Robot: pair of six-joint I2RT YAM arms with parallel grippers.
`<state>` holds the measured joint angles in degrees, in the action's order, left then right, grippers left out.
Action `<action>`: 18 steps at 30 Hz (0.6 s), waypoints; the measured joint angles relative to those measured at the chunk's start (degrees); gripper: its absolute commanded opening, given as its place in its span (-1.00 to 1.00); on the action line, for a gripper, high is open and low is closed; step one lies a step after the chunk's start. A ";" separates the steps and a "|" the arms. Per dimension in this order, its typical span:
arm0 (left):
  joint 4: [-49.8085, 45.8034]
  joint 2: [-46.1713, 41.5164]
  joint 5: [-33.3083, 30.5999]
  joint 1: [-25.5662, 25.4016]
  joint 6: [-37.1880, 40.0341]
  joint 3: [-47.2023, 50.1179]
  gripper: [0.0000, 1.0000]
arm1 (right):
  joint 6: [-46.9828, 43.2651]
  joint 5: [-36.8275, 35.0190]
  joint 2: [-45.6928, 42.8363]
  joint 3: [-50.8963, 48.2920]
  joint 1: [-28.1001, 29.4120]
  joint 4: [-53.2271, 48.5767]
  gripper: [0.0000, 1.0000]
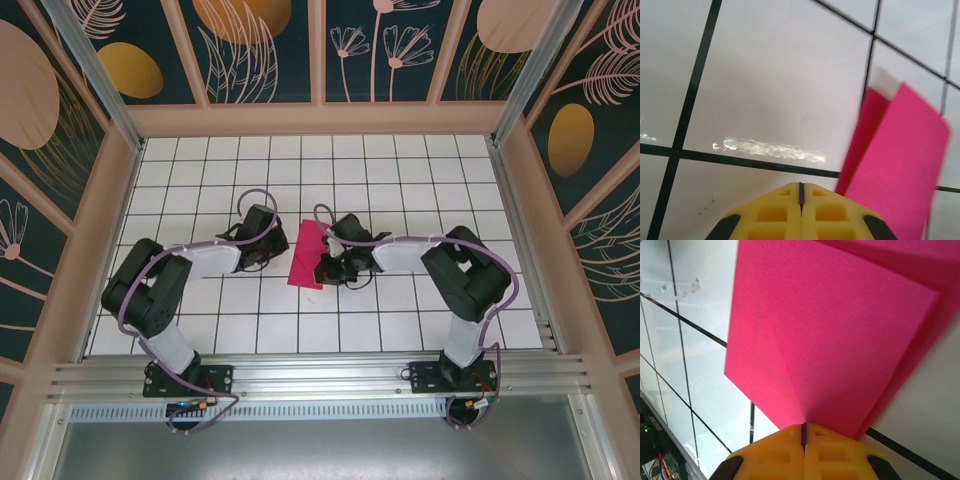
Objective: Fold a paper plane with a square sheet of paper (pick it up from the middle)
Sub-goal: Fold the triangle a second time at the center of the table, then turn over the paper at the center of the table.
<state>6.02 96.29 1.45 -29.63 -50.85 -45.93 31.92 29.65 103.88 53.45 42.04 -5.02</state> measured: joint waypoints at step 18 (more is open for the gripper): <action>8.70 -1.90 18.82 0.00 1.09 1.16 -0.88 | 7.06 -3.02 -8.61 -5.27 -5.95 5.90 -0.09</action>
<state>14.72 94.39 20.27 -29.63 -49.76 -44.77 38.98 26.63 95.26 48.18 36.10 0.89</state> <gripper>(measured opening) 0.062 0.452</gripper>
